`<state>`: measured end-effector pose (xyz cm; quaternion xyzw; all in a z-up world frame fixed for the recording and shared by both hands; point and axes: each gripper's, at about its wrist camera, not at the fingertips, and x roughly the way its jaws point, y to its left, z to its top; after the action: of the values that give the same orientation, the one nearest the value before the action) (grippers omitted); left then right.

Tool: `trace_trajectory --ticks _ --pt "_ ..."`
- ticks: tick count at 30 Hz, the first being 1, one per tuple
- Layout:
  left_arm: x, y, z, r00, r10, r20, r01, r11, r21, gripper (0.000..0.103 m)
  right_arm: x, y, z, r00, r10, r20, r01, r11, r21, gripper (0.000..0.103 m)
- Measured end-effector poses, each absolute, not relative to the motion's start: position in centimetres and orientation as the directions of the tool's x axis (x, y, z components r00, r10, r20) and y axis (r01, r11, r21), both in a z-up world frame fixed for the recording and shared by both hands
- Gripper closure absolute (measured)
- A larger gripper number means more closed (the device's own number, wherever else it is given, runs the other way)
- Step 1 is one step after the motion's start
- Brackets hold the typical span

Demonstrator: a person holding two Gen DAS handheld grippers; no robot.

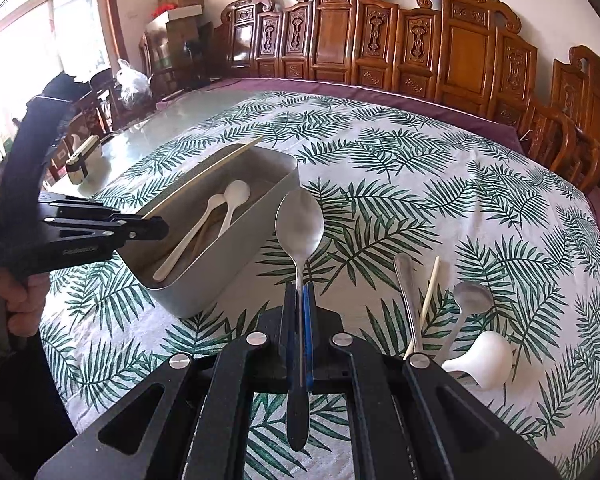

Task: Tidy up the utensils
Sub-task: 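Lower the chopstick into the tray and open the left tool while the right tool carries the spoon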

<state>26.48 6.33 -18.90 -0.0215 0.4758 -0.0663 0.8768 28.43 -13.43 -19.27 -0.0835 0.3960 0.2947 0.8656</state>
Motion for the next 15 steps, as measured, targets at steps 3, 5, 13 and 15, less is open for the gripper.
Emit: trace_trajectory --ticks 3,5,13,15 --pt "26.8 6.8 -18.9 0.542 -0.133 -0.830 0.081 0.991 -0.105 0.099 28.4 -13.2 -19.3 0.509 0.447 -0.736 -0.577 0.812 0.094 0.098" --pt "26.9 7.0 -18.9 0.546 -0.124 -0.829 0.073 0.992 -0.100 0.099 28.4 -13.1 -19.4 0.507 0.449 -0.736 -0.576 0.812 0.098 0.098" --pt "27.0 8.3 -18.3 0.561 -0.123 -0.819 0.046 0.992 -0.117 0.097 27.8 -11.9 -18.8 0.503 0.466 -0.728 -0.591 0.800 0.103 0.098" --pt "27.0 8.5 -18.0 0.568 -0.120 -0.814 0.042 0.992 -0.116 0.096 27.7 -11.3 -18.5 0.504 0.467 -0.727 -0.597 0.796 0.098 0.098"
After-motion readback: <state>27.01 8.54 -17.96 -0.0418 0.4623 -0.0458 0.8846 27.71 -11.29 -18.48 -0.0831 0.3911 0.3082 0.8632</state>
